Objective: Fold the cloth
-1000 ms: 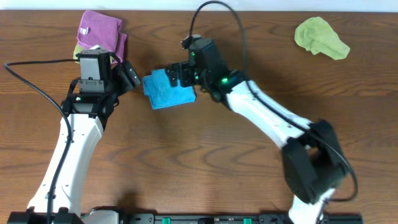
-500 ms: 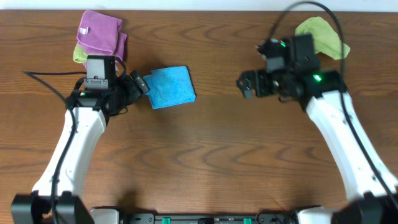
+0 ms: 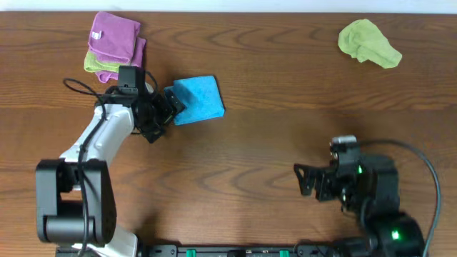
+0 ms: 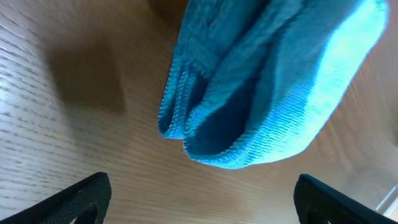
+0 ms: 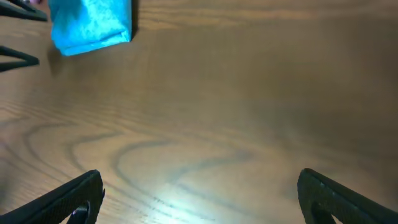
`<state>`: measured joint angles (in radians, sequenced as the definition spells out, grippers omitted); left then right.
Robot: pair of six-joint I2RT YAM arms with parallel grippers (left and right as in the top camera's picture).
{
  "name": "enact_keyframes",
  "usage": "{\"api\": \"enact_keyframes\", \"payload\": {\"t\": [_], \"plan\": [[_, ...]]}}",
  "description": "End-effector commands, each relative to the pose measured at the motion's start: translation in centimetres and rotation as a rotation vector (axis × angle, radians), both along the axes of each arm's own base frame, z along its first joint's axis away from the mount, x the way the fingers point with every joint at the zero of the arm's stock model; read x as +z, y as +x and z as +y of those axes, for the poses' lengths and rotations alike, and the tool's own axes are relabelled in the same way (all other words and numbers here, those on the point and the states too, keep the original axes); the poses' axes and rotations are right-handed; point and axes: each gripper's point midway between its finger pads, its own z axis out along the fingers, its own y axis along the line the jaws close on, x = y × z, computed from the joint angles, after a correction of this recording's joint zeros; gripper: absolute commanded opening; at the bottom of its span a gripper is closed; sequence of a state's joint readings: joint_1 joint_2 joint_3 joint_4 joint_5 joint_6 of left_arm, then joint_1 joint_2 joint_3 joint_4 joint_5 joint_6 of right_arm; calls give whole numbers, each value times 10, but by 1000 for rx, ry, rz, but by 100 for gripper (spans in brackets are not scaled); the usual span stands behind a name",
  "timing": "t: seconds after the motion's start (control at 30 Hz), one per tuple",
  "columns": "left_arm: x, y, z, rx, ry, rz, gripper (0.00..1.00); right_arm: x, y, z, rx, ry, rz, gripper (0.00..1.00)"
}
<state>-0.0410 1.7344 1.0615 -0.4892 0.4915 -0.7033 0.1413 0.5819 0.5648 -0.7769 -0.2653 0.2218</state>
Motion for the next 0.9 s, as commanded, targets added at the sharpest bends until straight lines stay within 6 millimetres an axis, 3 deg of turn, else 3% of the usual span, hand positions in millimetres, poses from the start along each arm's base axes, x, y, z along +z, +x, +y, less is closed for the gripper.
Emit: {"api": "enact_keyframes", "payload": {"t": [0.0,0.2,0.5,0.7,0.73,0.8,0.87], "plan": [[-11,-6,-4,2,-29,45,95,-2,-7,-5,-91,62,-2,99],[-30,-3,-6,2,-42,70,95,-1,-10,-6,-93,61,-11,99],[-40,23,-10,43,-69,7,95,-3,-11,-6,-94,59,0,99],[-62,20,-27,13,-73,39,98,-3,-11,-6,-94,59,0,99],[-68,21,-32,3,-73,40,95,-3,-11,-6,-94,59,0,99],[-78,21,-38,-1,-77,48,61,-3,-11,-6,-94,59,0,99],[-83,23,-41,-2,-80,44,39,-3,-11,-6,-94,59,0,99]]}}
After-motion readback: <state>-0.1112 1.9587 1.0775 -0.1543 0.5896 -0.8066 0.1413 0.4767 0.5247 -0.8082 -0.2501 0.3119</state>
